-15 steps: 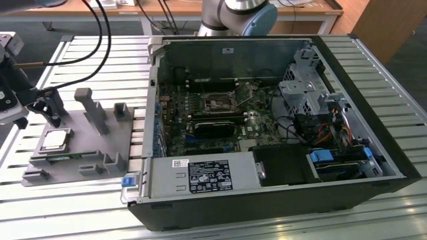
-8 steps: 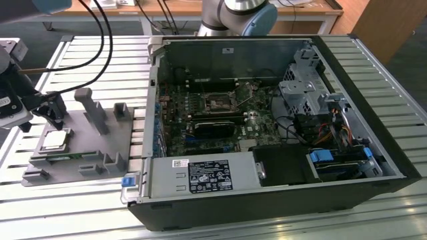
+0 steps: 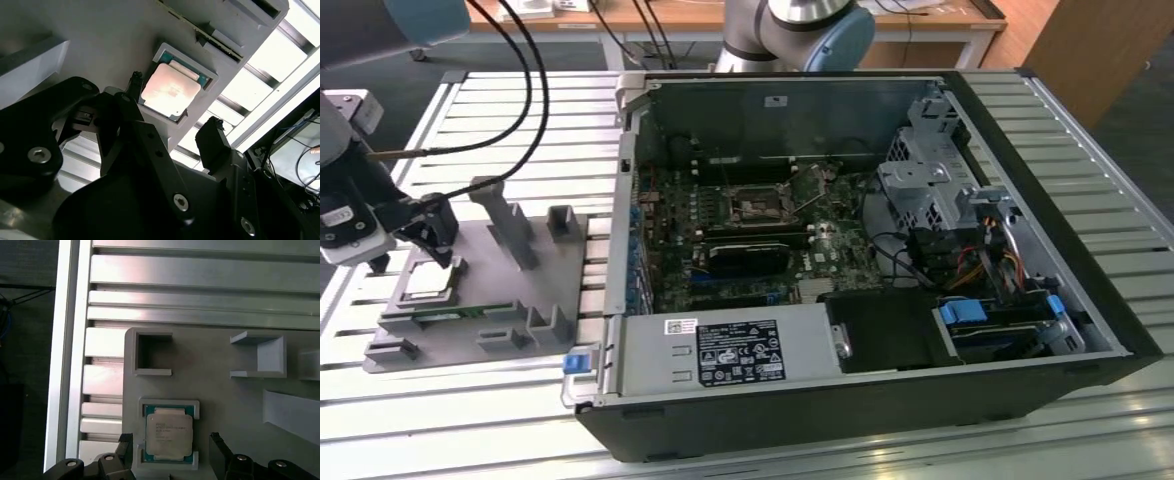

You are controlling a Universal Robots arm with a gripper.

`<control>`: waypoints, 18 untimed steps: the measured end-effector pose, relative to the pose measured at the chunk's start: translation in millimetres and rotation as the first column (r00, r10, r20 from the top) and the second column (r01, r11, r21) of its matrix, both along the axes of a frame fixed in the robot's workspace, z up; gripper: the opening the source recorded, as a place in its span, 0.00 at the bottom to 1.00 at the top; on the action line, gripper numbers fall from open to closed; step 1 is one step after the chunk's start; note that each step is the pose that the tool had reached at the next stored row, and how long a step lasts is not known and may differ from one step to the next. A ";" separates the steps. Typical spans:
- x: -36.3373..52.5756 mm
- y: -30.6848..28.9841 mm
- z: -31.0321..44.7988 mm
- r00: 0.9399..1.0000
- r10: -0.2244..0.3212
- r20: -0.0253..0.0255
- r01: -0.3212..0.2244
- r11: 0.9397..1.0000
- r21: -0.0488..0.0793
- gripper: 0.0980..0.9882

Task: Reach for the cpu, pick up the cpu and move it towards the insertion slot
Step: 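Pick up the cpu and move it towards the insertion slot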

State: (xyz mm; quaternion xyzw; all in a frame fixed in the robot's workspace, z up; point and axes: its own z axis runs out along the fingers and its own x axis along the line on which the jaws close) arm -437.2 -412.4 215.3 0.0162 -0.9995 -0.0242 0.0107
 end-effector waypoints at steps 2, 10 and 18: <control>0.0 0.0 -3.6 1.000 0.002 0.000 -0.002 1.000 0.000 0.68; -0.1 -0.1 -14.7 1.000 0.003 0.000 -0.003 1.000 0.000 0.68; -0.3 0.0 -23.2 1.000 0.003 0.001 -0.003 1.000 0.000 0.77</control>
